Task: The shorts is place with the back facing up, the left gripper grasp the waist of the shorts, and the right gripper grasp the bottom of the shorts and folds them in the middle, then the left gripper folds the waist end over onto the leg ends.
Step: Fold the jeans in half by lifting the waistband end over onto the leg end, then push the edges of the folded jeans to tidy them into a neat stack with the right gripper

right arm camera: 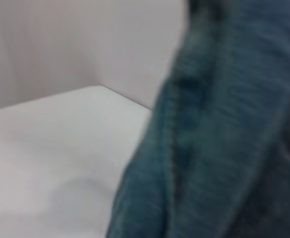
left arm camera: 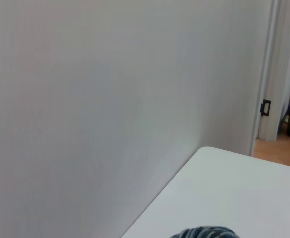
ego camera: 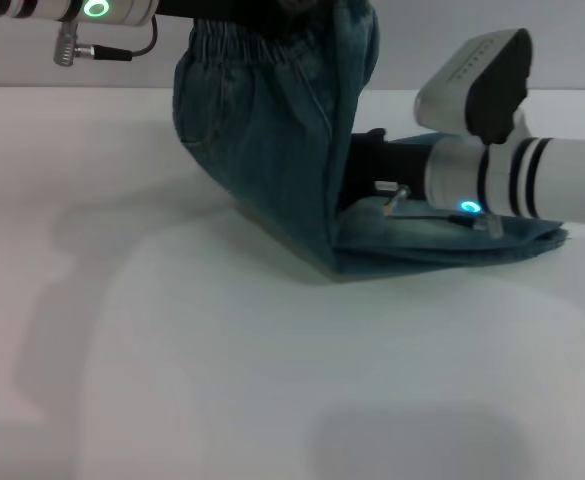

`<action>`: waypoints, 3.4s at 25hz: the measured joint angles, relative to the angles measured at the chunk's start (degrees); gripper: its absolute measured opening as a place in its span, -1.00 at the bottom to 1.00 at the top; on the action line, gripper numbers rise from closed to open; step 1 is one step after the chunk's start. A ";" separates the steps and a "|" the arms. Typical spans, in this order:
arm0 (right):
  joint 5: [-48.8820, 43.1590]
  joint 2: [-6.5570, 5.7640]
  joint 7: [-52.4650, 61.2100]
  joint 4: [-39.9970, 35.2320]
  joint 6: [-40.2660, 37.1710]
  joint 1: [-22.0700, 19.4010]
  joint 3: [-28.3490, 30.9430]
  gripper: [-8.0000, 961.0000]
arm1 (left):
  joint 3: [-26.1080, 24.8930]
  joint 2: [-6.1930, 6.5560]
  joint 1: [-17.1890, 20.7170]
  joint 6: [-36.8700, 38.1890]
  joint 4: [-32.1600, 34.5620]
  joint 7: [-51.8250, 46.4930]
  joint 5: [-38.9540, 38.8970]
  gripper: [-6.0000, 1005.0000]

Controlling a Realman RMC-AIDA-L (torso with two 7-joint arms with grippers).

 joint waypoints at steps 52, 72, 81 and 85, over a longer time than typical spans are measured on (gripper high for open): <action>5.84 -0.74 -3.57 -11.26 1.34 -16.40 33.00 0.09 | 15.39 -0.53 -1.02 -11.39 -6.91 -0.28 -3.96 -0.74; 7.84 -0.61 -6.28 -9.07 0.64 -16.08 34.56 0.08 | 18.06 -0.36 -1.69 -16.20 -9.03 -1.69 -9.08 0.03; 10.64 -0.66 -9.54 -7.35 -4.87 -15.92 33.97 0.08 | 16.94 -0.18 5.42 -20.41 -2.88 0.39 -10.07 0.53; 10.31 -0.73 -9.54 -7.78 -9.59 -15.85 33.71 0.08 | 15.45 -0.14 9.00 -24.20 -1.93 1.11 -10.62 0.66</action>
